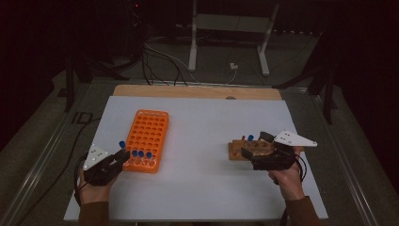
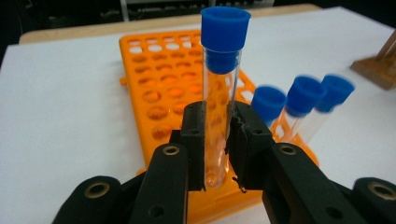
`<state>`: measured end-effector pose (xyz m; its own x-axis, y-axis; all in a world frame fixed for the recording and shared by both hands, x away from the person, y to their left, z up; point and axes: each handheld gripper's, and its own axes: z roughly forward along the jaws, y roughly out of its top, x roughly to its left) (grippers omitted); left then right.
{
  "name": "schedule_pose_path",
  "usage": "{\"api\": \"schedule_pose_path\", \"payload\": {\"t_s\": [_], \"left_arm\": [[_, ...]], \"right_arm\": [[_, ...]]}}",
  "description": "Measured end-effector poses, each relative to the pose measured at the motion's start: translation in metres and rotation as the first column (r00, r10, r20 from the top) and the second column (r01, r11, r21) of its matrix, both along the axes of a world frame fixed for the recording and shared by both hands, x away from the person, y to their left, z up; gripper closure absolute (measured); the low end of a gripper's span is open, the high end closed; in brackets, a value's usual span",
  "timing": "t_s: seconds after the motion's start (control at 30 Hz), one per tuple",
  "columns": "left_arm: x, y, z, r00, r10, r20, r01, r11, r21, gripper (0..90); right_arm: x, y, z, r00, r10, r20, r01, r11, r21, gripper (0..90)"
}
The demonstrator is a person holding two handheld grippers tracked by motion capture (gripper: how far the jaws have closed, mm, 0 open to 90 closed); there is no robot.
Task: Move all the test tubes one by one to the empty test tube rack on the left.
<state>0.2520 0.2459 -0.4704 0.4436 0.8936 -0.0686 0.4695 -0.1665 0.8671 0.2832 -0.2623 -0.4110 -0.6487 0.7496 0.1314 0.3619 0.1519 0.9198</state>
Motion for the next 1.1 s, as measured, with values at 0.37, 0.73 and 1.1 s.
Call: {"api": "schedule_pose_path", "payload": {"t_s": [0.37, 0.73, 1.1], "left_arm": [[0.004, -0.009, -0.009, 0.9972, -0.006, -0.074, 0.014, 0.9949, 0.100, 77.6], [0.005, -0.012, -0.013, 0.9942, -0.012, -0.107, 0.027, 0.9886, 0.148, 77.6], [0.003, -0.007, -0.011, 0.9936, -0.015, -0.112, 0.026, 0.9946, 0.101, 71.6]], "right_arm": [[0.000, -0.002, 0.001, 1.0000, -0.005, 0.002, 0.005, 1.0000, 0.001, 0.2], [0.001, -0.004, 0.000, 0.9999, -0.012, 0.000, 0.012, 0.9999, 0.000, 0.2], [0.002, -0.003, -0.003, 0.9997, -0.023, 0.004, 0.023, 0.9994, -0.024, 0.2]]}}
